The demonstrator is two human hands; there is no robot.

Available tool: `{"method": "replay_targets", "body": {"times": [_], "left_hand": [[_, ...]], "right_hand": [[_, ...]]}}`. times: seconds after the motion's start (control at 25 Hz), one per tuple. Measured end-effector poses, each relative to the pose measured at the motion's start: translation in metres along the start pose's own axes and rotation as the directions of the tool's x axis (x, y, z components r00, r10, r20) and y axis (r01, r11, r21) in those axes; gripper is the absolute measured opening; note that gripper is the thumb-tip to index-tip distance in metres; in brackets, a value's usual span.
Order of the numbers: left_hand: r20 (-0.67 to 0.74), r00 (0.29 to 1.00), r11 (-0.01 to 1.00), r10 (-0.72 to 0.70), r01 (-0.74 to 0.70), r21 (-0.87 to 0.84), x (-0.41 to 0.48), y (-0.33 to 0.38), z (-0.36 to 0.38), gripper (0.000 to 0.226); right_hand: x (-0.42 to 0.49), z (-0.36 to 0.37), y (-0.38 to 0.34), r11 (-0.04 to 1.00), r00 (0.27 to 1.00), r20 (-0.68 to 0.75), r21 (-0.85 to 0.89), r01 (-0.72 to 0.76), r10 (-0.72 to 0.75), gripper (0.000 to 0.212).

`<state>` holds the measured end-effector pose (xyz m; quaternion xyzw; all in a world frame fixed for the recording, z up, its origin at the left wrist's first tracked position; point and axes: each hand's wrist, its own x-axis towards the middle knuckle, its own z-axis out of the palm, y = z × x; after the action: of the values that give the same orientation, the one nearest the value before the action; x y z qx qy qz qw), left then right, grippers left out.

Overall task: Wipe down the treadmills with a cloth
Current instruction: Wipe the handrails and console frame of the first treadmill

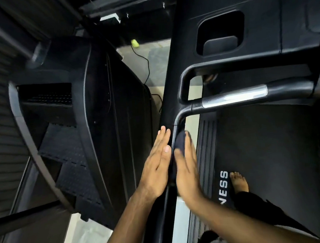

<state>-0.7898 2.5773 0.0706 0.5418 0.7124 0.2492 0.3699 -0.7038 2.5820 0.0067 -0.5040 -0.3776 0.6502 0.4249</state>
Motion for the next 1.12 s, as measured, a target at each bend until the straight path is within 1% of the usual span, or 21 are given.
{"method": "replay_targets", "body": {"times": [0.04,0.08,0.12,0.16,0.24,0.28,0.32,0.4,0.44,0.56,0.6,0.64,0.72,0.76,0.84,0.88,0.92,0.96,1.0,1.04,1.12], "left_hand": [[0.005,1.0,1.0,-0.003,0.002,0.007,-0.003,-0.001,0.0,0.055],[0.009,1.0,1.0,-0.008,0.008,0.011,-0.008,-0.001,0.001,0.055],[0.008,1.0,1.0,-0.01,0.01,0.014,-0.015,-0.002,0.003,0.055],[0.007,1.0,1.0,-0.005,0.005,0.017,-0.02,-0.005,0.003,0.054],[0.005,1.0,1.0,0.009,-0.009,0.018,-0.027,-0.009,0.001,0.053],[0.001,1.0,1.0,0.009,-0.009,0.014,-0.029,-0.011,0.0,0.053],[0.004,1.0,1.0,0.001,-0.002,0.011,-0.03,-0.011,0.0,0.053],[0.012,1.0,1.0,-0.02,0.02,0.007,-0.034,-0.011,0.002,0.054],[0.01,1.0,1.0,-0.024,0.024,0.005,-0.038,-0.012,0.003,0.054],[0.006,1.0,1.0,0.005,-0.005,-0.001,-0.045,-0.018,0.002,0.055],[0.007,1.0,1.0,0.004,-0.004,-0.001,-0.046,-0.019,0.001,0.055],[0.013,1.0,1.0,-0.007,0.007,-0.002,-0.048,-0.02,0.001,0.054],[0.024,0.999,1.0,-0.025,0.026,-0.018,-0.056,-0.021,0.002,0.054],[0.024,0.999,0.999,-0.024,0.025,-0.03,-0.061,-0.022,0.002,0.054],[0.024,1.0,0.998,-0.019,0.02,-0.052,-0.067,-0.025,0.0,0.055],[0.02,1.0,0.998,-0.021,0.022,-0.058,-0.069,-0.026,-0.002,0.055],[0.022,0.999,0.998,-0.031,0.032,-0.058,-0.071,-0.027,-0.002,0.056],[0.029,0.999,0.997,-0.045,0.046,-0.058,-0.075,-0.028,-0.002,0.056],[0.035,0.998,0.997,-0.055,0.057,-0.058,-0.079,-0.028,-0.002,0.057],[0.033,0.998,0.997,-0.054,0.056,-0.058,-0.085,-0.029,-0.001,0.057],[0.029,0.999,0.998,-0.028,0.03,-0.052,-0.093,-0.033,-0.001,0.056]], "right_hand": [[0.019,-0.002,0.002,0.997,0.996,-0.05,0.028,-0.078,0.08,0.065],[0.028,-0.002,0.0,0.984,0.983,-0.062,0.05,-0.172,0.175,0.067],[0.022,-0.003,0.002,0.981,0.979,-0.065,0.058,-0.188,0.191,0.067],[0.001,-0.001,0.003,0.991,0.99,-0.055,0.026,-0.132,0.133,0.066],[-0.032,0.006,0.008,1.0,1.0,0.006,0.022,0.005,-0.005,0.06],[-0.028,0.006,0.013,0.999,1.0,-0.007,0.047,0.023,-0.023,0.059],[-0.01,0.004,0.015,0.998,0.997,-0.045,0.034,-0.055,0.057,0.061],[0.013,0.0,0.015,0.952,0.957,-0.058,0.136,-0.275,0.285,0.067],[0.004,0.001,0.016,0.939,0.948,-0.054,0.161,-0.303,0.315,0.064],[-0.05,0.011,0.012,0.994,0.995,-0.066,0.088,-0.072,0.077,0.057],[-0.044,0.008,0.012,0.995,0.994,-0.092,0.09,-0.044,0.052,0.058],[-0.029,0.006,0.016,0.992,0.989,-0.106,0.073,-0.099,0.107,0.061],[-0.021,0.003,0.013,0.965,0.967,-0.085,0.123,-0.23,0.241,0.061],[-0.036,0.004,0.012,0.971,0.973,-0.081,0.115,-0.207,0.217,0.058],[-0.072,0.013,0.006,0.996,0.995,-0.067,0.055,-0.073,0.076,0.056],[-0.073,0.015,0.008,0.998,0.997,-0.076,0.06,-0.025,0.029,0.057],[-0.06,0.013,0.01,0.997,0.993,-0.107,0.066,-0.042,0.049,0.06],[-0.043,0.01,0.014,0.988,0.984,-0.123,0.093,-0.121,0.132,0.062],[-0.035,0.007,0.015,0.97,0.967,-0.112,0.119,-0.214,0.227,0.064],[-0.041,0.006,0.015,0.96,0.962,-0.092,0.137,-0.243,0.256,0.063],[-0.09,0.011,0.011,0.994,0.995,-0.036,0.045,-0.095,0.097,0.06]]}}
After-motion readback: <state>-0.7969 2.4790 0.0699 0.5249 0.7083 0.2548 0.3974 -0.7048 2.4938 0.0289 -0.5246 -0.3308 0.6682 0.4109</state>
